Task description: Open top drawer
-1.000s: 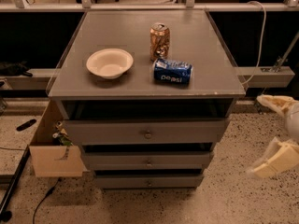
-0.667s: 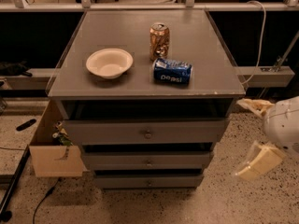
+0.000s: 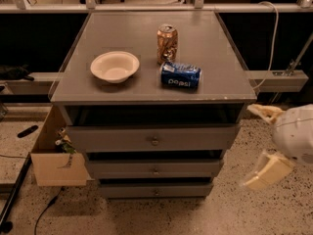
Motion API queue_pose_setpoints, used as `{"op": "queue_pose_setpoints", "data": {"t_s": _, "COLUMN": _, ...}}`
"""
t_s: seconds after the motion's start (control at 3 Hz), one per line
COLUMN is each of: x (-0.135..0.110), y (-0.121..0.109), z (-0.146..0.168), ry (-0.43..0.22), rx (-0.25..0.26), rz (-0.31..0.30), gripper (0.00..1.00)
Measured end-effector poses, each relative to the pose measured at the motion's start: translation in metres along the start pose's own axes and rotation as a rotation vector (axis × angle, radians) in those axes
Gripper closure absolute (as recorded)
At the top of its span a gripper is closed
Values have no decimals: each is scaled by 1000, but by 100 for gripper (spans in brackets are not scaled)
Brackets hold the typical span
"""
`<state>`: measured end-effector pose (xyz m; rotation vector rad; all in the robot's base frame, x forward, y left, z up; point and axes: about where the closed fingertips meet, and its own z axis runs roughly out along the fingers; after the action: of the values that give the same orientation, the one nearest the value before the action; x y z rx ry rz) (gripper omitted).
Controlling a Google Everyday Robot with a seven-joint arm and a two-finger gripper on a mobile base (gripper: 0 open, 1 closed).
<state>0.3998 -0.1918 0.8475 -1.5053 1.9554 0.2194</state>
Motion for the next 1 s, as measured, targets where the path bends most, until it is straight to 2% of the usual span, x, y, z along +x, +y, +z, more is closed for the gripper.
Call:
{"op": "queue_pose_setpoints", "data": {"t_s": 0.67, "x": -9, "y": -9, "z": 57, "ry": -2, "rx": -1, "rz": -77, "gripper": 0}}
{"op": "queue_pose_setpoints", "data": {"t_s": 1.0, "x": -2, "y": -17, "z": 91, "ry": 1, "rx": -33, "rz": -91, "gripper": 0}}
